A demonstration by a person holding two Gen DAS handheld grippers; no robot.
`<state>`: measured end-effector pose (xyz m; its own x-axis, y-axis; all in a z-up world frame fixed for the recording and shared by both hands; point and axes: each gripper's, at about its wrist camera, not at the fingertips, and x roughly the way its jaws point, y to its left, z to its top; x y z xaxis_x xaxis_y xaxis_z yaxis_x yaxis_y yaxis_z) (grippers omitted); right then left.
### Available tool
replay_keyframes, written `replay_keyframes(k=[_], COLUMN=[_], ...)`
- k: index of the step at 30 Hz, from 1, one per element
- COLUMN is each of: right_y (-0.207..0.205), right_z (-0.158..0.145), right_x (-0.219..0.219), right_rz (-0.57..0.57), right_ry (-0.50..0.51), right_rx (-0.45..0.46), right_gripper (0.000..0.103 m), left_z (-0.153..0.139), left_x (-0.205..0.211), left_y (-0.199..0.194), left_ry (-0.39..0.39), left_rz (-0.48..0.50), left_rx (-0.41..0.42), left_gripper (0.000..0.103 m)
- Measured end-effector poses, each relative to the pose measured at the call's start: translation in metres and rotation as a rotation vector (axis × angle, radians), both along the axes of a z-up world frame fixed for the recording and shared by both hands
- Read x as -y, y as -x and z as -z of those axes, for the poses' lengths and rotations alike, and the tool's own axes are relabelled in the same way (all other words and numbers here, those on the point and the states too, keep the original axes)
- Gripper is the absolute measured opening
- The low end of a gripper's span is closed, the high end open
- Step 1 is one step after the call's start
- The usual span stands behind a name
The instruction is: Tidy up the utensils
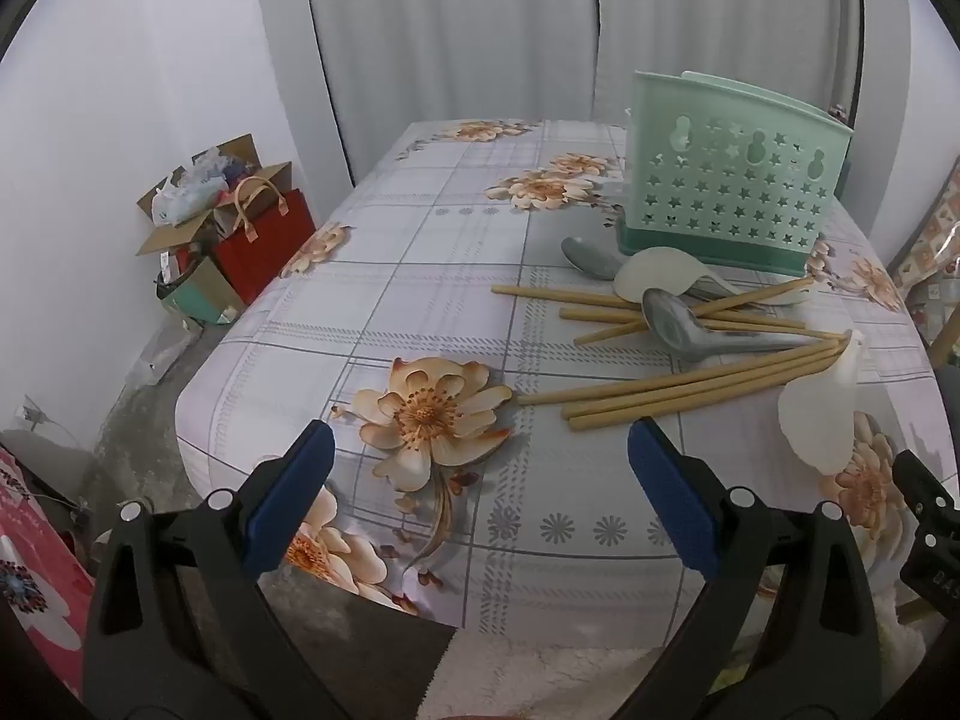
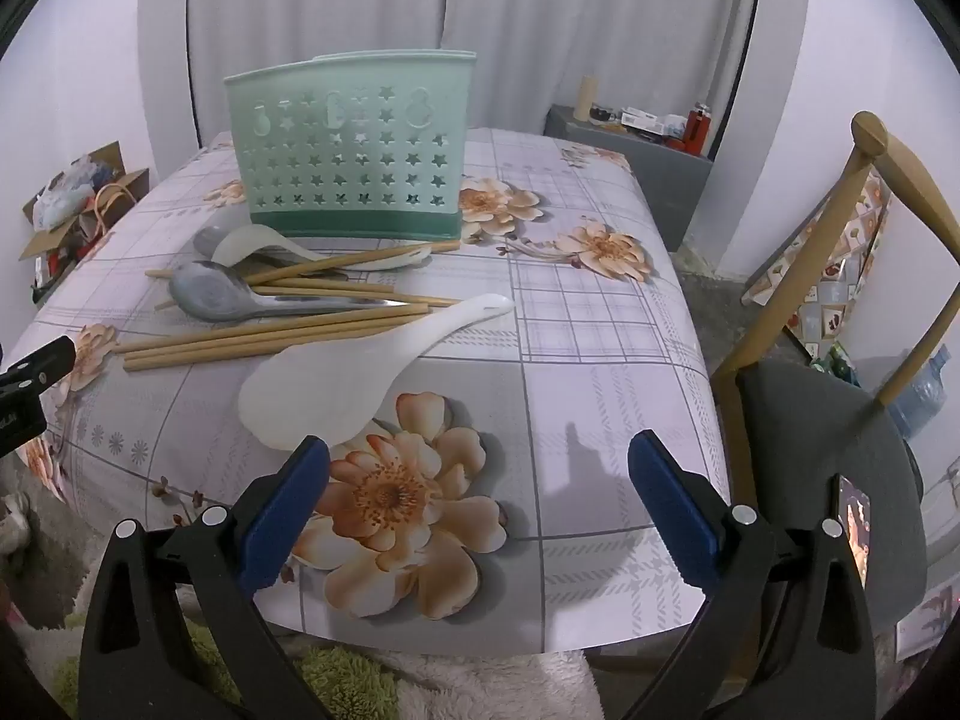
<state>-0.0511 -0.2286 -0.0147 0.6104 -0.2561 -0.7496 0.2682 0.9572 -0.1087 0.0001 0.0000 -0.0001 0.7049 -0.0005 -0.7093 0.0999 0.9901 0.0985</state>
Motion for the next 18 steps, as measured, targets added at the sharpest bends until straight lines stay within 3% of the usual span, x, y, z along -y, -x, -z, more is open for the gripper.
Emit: replay_keyframes(k=[18], right_y=[0.0004], right_z=[-0.0002], right_x=[-0.0002], right_rz=[0.001], right_ry=[0.002], right_rx=[0.003], right_gripper=[0.097], left_z=[0.0024], left_x=[0.0044], left_y=[0.0002], left_ry=[-0.001], left_rz=[-0.007], left_rx=[-0.007], left_gripper=[0.094])
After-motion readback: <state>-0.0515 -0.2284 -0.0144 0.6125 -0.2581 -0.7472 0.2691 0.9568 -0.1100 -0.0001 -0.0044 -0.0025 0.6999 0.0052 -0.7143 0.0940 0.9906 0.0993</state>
